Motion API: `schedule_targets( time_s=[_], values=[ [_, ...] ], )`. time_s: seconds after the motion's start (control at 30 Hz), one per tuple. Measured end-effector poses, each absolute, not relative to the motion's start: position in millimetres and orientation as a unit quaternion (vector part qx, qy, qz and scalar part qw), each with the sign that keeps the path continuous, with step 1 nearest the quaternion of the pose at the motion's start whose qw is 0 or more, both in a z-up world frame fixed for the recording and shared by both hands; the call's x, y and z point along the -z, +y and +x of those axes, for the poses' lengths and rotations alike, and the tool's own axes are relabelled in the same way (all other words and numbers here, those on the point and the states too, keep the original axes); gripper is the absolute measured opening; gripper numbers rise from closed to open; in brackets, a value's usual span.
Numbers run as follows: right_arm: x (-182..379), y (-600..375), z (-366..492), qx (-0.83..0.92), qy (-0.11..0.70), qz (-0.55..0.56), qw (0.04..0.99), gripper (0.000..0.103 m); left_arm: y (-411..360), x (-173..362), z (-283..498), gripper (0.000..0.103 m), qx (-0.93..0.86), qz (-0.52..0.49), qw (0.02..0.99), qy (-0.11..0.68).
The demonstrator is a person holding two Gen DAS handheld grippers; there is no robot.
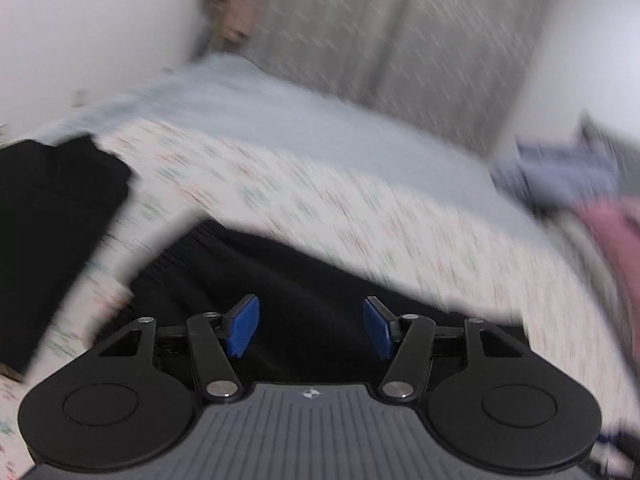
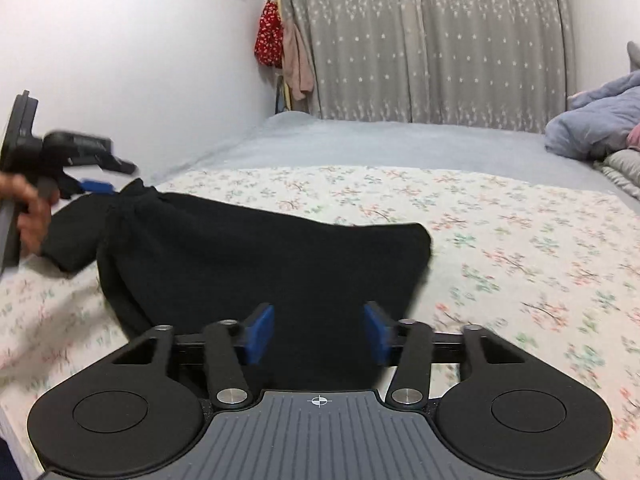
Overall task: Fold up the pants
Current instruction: 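Lay the folded pants on the bed and open both tools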
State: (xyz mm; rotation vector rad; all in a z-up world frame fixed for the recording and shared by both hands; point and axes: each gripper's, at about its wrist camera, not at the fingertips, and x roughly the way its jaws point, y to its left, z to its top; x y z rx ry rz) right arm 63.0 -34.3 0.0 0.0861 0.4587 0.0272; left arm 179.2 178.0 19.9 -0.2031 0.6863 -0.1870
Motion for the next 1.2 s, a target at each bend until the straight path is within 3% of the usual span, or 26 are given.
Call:
schedule_targets(
  time_s=[0.13, 0.23, 0.47, 0.63, 0.77, 0.93, 1.03, 1.13, 1.2],
  values=[
    [11.5, -30.8, 85.2, -0.029, 0.26, 0.058, 0.963, 0.039, 149.8, 18.8, 185.4, 0.069, 0.063, -0.017, 0.913, 0.404],
    [53.7, -21.2, 92.1, -0.016, 0.331, 0.018, 0.943, 0.037, 156.6, 41.0, 191.6, 0.061, 0.046, 0.003, 0.9, 0.432],
    [62.7, -6.1, 54.8, -0.01, 0.306, -0.032, 0.951, 0.037, 158.6, 28.7, 180.0, 0.061, 0.029, 0.003, 0.905, 0.424],
    [38.4, -45.3, 59.1, -0.034, 0.273, 0.027, 0.961, 0.037, 130.2, 2.3, 144.9, 0.061, 0.103, 0.006, 0.921, 0.376],
    [25.3, -91.5, 85.6, -0.004, 0.238, 0.087, 0.967, 0.037, 96.6, 14.2, 130.0, 0.061, 0.191, -0.035, 0.891, 0.41],
    [30.6, -140.9, 150.4, -0.026, 0.259, 0.145, 0.955, 0.037, 63.7, 46.4, 128.2, 0.061, 0.226, -0.024, 0.863, 0.452],
    [44.7, -167.7, 187.6, -0.054, 0.291, 0.173, 0.939, 0.036, 57.8, 50.0, 120.5, 0.062, 0.227, 0.015, 0.87, 0.437],
    [51.3, -184.8, 205.3, -0.05, 0.29, 0.189, 0.937, 0.028, 60.5, 50.9, 120.2, 0.063, 0.232, 0.018, 0.871, 0.434],
    [52.8, -191.2, 212.9, -0.036, 0.285, 0.186, 0.94, 0.027, 62.2, 51.4, 120.9, 0.063, 0.234, 0.018, 0.871, 0.432]
  ],
)
